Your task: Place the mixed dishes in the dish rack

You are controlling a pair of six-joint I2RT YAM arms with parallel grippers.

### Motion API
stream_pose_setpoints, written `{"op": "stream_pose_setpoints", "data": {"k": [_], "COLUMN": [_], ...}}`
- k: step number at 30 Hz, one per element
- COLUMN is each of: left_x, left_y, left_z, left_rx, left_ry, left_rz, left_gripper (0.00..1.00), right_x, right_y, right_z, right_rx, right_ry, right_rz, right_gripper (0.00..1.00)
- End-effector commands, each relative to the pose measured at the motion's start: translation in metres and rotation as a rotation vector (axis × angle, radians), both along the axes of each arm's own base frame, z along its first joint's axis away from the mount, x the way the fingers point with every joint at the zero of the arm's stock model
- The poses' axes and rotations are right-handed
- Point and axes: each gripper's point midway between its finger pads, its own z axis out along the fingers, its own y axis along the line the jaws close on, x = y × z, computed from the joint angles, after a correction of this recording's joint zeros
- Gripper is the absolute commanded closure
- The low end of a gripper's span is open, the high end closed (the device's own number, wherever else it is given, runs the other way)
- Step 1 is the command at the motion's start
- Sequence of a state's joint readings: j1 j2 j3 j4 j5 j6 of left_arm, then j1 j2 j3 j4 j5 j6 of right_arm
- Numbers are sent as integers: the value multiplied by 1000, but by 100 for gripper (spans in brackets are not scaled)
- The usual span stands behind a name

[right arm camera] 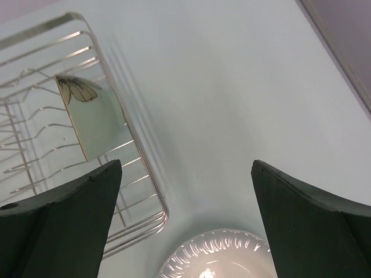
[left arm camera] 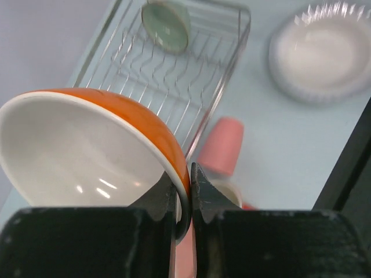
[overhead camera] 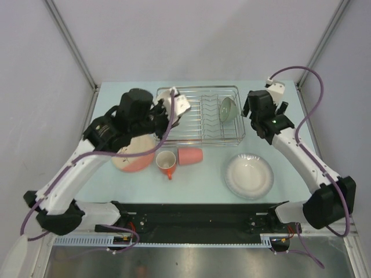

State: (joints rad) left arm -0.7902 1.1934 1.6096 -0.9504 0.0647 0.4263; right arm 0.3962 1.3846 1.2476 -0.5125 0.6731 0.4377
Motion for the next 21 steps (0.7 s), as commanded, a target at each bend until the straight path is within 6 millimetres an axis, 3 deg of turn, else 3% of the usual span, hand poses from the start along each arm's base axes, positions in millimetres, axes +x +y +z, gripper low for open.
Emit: {"op": "stream_pose_setpoints", "data": {"k": [1, 2, 3, 4, 5, 6, 7, 8, 11, 18, 21], "left_x": [52, 55, 76, 83, 96, 102, 105, 115, 123, 107, 104], "left_y": [-74, -88, -110, -113, -141, -150, -155, -170, -191, -227, -242], "left_z": [74, 78, 56, 83, 54, 53, 74, 56, 44, -4, -9], "left_rx": [-384, -447, -439, -502, -511, -532, -586, -600, -659, -674, -695], "left_ry": [27, 122, 222, 247, 420, 479, 486, 574, 674, 974, 1043], "left_rz": [12, 13, 27, 23, 17, 19, 1, 14, -4, -73, -122], "left_gripper": [100, 100, 100, 100, 100, 100, 100, 100, 100, 100, 100], "right_x": [-17, -21, -25, -34, -38, -42, -50, -53, -64, -79, -84], "right_y": [-31, -35, -38, -42, -45, -47, -49, -50, -55, -60, -59], "right_z": [63, 64, 67, 71, 72, 75, 74, 76, 71, 57, 53], "right_rx": [77, 79, 88, 103, 109, 118, 127, 134, 133, 132, 134], "right_ry": [-222, -229, -241, -260, -268, -279, -283, -292, -288, -252, -236], "right_rz": [-102, -109, -114, -121, -127, -129, -131, -133, -141, -149, -144], "right_gripper": [0, 0, 0, 0, 0, 0, 0, 0, 0, 0, 0]}}
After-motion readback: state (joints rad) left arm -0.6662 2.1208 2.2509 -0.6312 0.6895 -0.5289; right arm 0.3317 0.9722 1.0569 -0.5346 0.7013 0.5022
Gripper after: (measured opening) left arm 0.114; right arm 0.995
